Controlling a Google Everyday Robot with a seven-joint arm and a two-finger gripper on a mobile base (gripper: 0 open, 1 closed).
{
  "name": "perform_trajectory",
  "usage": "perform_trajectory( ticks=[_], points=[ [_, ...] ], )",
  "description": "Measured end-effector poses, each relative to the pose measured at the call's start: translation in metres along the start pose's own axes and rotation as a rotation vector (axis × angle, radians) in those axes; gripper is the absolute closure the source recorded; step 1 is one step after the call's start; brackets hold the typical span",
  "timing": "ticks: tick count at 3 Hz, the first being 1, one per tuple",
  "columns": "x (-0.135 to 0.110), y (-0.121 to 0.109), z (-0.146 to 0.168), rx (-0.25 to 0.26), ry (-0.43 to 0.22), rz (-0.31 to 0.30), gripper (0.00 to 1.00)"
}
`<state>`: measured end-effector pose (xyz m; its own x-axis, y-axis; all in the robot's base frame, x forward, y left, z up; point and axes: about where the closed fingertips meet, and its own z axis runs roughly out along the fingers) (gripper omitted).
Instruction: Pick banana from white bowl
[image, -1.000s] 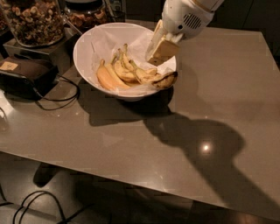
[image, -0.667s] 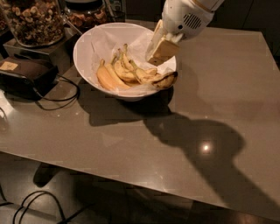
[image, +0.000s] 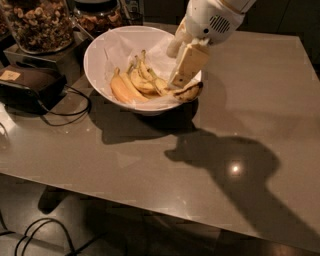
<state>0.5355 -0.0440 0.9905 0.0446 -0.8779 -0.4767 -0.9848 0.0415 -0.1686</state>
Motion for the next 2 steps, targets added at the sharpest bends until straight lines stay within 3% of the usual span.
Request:
perform_trajectory(
  ticks=[1,2],
  points=[
    [0.0000,0.0000,0.0000,0.000,0.000,0.000,0.00],
    [0.0000,0.0000,0.0001,0.000,0.000,0.000,0.00]
  ],
)
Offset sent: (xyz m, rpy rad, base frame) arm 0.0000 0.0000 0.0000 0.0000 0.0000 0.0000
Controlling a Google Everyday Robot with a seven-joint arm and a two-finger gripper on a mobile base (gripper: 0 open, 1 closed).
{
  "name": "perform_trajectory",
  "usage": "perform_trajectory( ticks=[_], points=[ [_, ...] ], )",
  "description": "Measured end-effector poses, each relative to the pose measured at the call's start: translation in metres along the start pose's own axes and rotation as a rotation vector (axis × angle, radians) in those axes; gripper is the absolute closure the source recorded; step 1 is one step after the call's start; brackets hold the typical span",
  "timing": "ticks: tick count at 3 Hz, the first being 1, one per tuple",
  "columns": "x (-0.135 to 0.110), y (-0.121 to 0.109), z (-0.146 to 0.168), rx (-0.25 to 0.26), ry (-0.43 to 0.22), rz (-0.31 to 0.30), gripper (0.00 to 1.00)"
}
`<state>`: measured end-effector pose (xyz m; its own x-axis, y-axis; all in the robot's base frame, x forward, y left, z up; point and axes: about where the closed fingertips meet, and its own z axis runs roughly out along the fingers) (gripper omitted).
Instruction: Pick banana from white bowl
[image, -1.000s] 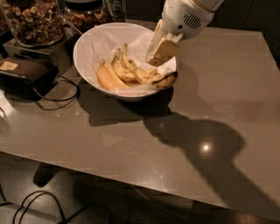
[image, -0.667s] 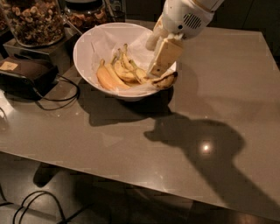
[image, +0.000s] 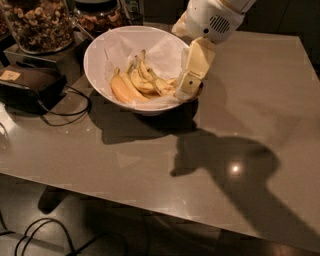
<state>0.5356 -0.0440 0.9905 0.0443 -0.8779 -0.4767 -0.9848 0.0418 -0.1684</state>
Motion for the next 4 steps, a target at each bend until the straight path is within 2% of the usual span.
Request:
perform_trajectory(
  ticks=[2,3,4],
  points=[
    [0.0056,-0.0014,0.0064,-0.017,0.011,0.069,0.00],
    [0.0071,-0.0030,0.0085,-0.022,0.020,0.097,0.19],
    [0.0077,-0.0047,0.0108,-0.026,0.034,0.115,0.42]
  ],
)
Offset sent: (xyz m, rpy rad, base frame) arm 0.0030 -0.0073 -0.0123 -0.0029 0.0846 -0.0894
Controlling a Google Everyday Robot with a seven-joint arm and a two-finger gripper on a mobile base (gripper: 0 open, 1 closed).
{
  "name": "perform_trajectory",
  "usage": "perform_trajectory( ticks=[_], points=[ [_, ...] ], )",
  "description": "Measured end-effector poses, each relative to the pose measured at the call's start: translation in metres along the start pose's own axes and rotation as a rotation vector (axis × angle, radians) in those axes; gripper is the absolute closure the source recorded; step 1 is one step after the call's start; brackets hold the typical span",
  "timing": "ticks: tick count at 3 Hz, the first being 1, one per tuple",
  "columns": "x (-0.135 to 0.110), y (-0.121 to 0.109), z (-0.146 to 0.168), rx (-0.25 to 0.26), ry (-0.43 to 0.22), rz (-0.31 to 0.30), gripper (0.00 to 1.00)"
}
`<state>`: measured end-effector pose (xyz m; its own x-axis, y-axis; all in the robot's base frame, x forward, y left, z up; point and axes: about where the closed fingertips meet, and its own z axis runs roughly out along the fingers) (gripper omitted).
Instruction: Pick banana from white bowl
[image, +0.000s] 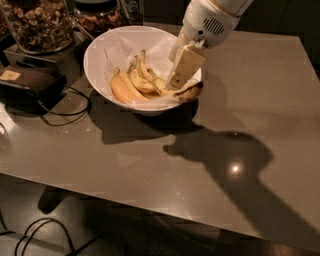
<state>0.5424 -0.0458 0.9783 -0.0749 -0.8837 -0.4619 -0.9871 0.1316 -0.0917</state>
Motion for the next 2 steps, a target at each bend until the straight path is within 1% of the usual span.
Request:
perform_trajectory(
  ticks=[1,2],
  points=[
    [0.0000,-0.0007,0.0026,-0.007,0.011,0.011,0.51],
    [-0.0002,-0.0009,0.0044,-0.012,0.022,0.016,0.52]
  ],
)
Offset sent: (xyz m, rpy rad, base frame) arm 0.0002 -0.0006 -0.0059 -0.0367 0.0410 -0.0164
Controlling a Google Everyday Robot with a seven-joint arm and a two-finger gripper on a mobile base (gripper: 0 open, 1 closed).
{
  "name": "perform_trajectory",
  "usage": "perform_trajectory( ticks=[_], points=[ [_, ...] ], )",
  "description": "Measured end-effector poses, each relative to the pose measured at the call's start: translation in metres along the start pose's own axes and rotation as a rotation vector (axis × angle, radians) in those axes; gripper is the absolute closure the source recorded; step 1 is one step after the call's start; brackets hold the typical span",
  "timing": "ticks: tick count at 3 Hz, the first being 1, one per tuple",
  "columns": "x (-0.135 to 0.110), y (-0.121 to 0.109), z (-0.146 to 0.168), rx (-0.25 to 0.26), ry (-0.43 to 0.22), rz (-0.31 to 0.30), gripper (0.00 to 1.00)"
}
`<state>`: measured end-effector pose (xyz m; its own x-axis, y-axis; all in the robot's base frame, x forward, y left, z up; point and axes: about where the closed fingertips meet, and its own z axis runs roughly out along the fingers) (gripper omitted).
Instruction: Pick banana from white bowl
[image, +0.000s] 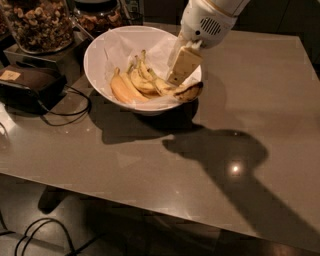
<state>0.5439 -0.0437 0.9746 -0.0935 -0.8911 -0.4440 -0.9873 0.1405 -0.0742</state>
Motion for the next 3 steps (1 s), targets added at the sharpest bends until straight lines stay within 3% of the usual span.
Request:
perform_trajectory(
  ticks=[3],
  points=[
    [0.019,0.012,0.022,-0.051,0.180,0.104,0.54]
  ],
)
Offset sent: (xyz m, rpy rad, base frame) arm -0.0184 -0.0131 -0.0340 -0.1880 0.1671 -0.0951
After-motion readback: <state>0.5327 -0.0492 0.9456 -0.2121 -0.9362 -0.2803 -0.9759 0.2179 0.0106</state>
